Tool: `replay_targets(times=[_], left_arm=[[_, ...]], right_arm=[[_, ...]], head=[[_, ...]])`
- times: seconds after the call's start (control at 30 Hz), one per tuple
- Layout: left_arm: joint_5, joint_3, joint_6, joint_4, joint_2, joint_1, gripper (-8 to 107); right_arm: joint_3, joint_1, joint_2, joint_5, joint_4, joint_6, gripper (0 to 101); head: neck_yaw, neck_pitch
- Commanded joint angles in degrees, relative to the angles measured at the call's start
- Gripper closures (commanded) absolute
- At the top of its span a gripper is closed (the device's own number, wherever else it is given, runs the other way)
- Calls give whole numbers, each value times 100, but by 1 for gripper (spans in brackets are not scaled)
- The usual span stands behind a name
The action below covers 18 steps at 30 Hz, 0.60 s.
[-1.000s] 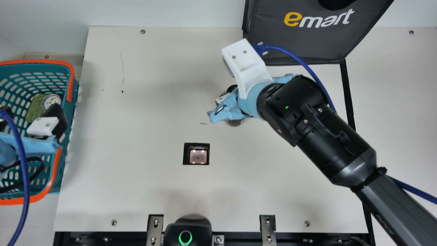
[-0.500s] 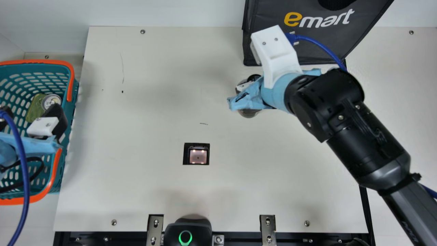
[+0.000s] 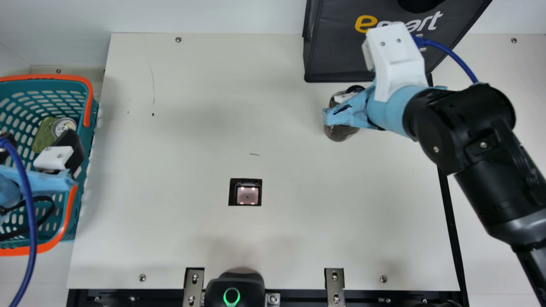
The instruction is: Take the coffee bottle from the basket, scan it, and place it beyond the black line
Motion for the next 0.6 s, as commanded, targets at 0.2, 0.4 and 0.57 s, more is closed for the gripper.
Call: replay_targets(times=[0.2,0.4,0.57], left_arm=[[0,0,0,0,0,0,9],[0,0,0,0,0,0,9],[0,0,0,0,0,0,9]], right_arm=[[204,-580,-221,-13,110,-206,101],[421,-979,-428,-38,215,-380,101],[614,-1352,-602,-66,324,-507,101]], head=[[9,-96],[-258,-96],[-926,-96]])
